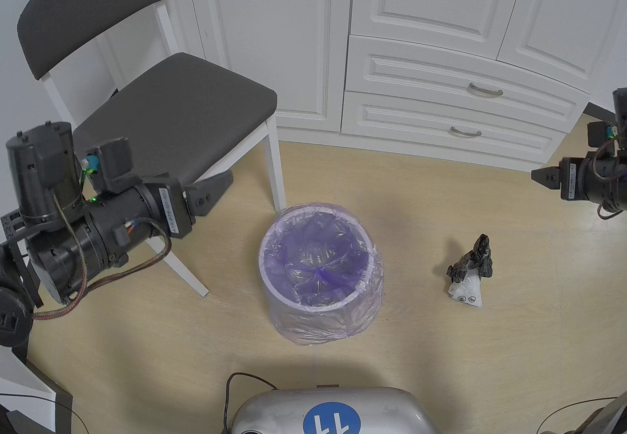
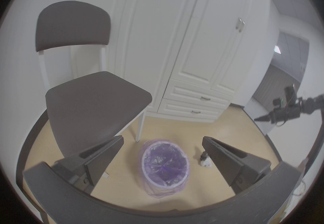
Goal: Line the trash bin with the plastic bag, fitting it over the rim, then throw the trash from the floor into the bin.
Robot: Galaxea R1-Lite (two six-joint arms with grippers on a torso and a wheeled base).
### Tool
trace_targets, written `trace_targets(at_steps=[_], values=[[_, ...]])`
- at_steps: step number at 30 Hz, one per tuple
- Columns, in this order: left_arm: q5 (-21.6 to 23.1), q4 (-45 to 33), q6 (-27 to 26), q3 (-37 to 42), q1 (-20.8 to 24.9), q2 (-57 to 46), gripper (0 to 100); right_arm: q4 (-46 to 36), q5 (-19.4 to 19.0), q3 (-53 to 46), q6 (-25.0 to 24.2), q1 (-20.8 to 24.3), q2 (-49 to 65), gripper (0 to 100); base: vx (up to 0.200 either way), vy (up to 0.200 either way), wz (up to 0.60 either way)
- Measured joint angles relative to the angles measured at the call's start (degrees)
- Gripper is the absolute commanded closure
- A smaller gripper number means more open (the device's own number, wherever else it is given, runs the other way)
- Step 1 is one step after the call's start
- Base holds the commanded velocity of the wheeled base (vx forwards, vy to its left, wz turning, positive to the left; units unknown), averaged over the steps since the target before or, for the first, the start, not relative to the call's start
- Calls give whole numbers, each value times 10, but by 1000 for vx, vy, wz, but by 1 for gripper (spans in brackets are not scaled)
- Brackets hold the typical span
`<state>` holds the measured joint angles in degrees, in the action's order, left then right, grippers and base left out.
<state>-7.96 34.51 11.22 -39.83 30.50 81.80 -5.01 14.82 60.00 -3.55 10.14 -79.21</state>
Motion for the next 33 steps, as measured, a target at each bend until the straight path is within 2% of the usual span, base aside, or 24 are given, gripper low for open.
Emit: trace_targets(at_steps=[5,13,22,33], values=[[-3,-12,26,-4,-10,-16,0,-8,-13,37,-37,-30,-76,0,0,0,0],[-41,-23,28,21,-18,-6,0,-11,-20,61,-48,-48,-153,0,0,0,0],[-42,-27,4,46,-10,30,0,-12,-16,50,-48,3,-179,0,0,0,0],[-42,12,0,47,2,199,0,-10,20,43,-51,61,-225,0,0,0,0]])
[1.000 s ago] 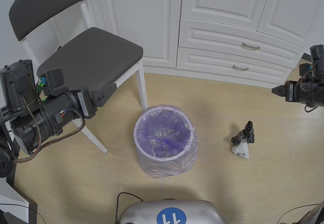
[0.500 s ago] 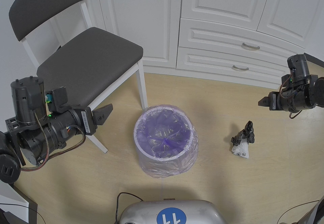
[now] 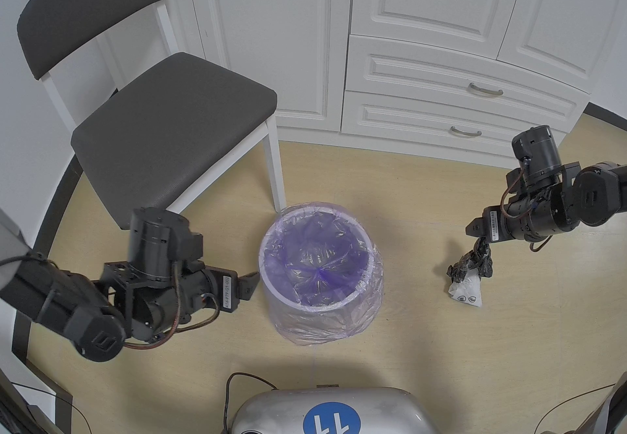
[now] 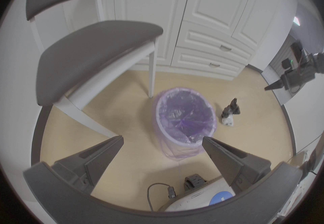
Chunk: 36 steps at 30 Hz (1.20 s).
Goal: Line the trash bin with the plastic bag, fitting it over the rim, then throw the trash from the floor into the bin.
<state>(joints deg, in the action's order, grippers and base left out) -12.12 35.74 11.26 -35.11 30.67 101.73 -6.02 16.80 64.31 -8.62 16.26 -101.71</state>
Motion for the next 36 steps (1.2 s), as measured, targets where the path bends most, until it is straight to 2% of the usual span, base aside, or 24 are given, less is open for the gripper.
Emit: trace_targets(at_steps=[4,9,15,28,31,36], values=[[-1,-1,10,-33,3,60,0,0,4,0,-1,8,-15,0,0,0,0],[-9,-45,26,-123,3,121,0,0,5,1,-3,10,-25,0,0,0,0],[-26,-198,91,-276,9,177,0,0,7,2,-3,10,-26,0,0,0,0],[-106,-515,240,-621,30,333,0,0,7,-7,1,-3,-7,0,0,0,0],[-126,-540,257,-658,35,370,0,0,5,-10,1,-7,1,0,0,0,0],[-130,-543,258,-678,39,411,0,0,4,-13,2,-11,12,0,0,0,0]])
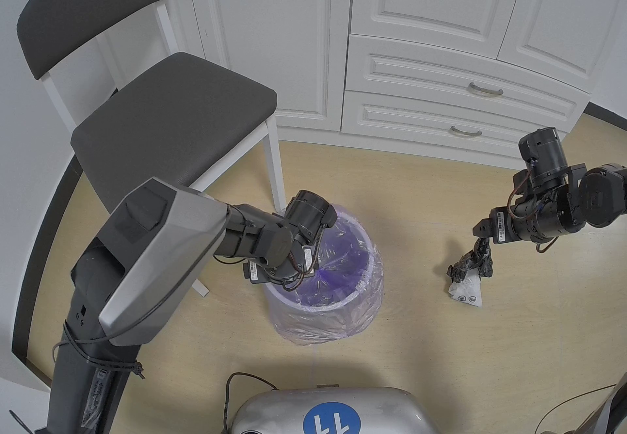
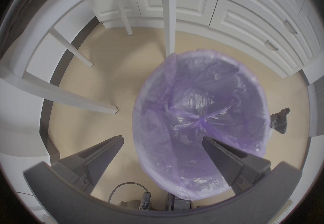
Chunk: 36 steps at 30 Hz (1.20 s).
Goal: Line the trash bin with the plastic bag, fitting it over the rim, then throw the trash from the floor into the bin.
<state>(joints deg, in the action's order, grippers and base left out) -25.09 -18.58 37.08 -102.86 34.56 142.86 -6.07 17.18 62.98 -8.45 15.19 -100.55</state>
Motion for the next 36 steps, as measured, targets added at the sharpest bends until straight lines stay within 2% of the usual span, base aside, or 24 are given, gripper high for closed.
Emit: trace_targets(at_steps=[10,16,24,30,36], values=[[0,-6,5,1,-2,26,0,0,0,-4,0,-1,10,0,0,0,0],[0,-27,25,22,-7,14,0,0,0,-5,0,-1,14,0,0,0,0],[11,-9,46,96,-18,-19,0,0,0,-9,-1,-1,18,0,0,0,0],[28,64,49,165,-32,-37,0,1,0,-12,-1,-1,20,0,0,0,0],[53,194,47,234,-42,-52,0,1,0,-13,-1,-1,20,0,0,0,0]])
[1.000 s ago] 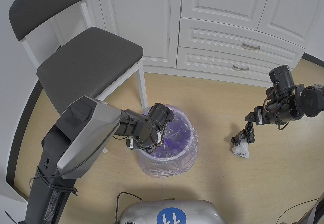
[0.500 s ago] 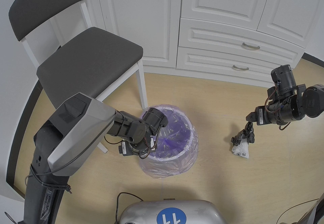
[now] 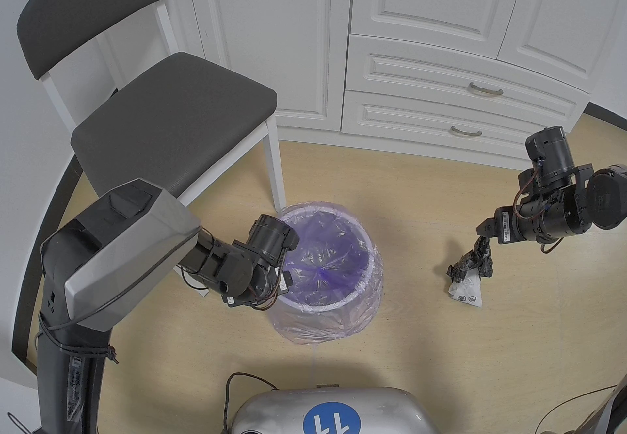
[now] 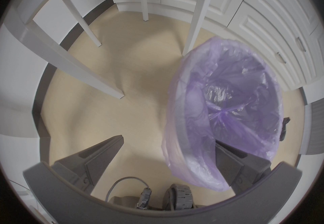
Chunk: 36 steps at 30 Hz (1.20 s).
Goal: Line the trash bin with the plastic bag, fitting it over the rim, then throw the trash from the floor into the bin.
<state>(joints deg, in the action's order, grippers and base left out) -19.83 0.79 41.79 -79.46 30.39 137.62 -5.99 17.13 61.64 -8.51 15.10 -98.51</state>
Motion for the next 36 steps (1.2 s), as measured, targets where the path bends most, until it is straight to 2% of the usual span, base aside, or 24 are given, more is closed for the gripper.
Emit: trace_targets(at_steps=[3,13,24,31,36], values=[[8,44,-2,28,-5,-5,0,1,0,-2,0,0,0,0,0,0,0],[12,70,1,68,-21,-13,0,34,-1,-17,1,1,1,0,0,0,0],[26,248,-5,148,-23,-16,0,42,-1,-25,9,0,7,0,0,0,0],[37,292,-5,190,-26,-17,0,42,-1,-29,13,0,13,0,0,0,0],[38,355,-4,230,-27,-20,0,42,-2,-33,13,0,17,0,0,0,0]])
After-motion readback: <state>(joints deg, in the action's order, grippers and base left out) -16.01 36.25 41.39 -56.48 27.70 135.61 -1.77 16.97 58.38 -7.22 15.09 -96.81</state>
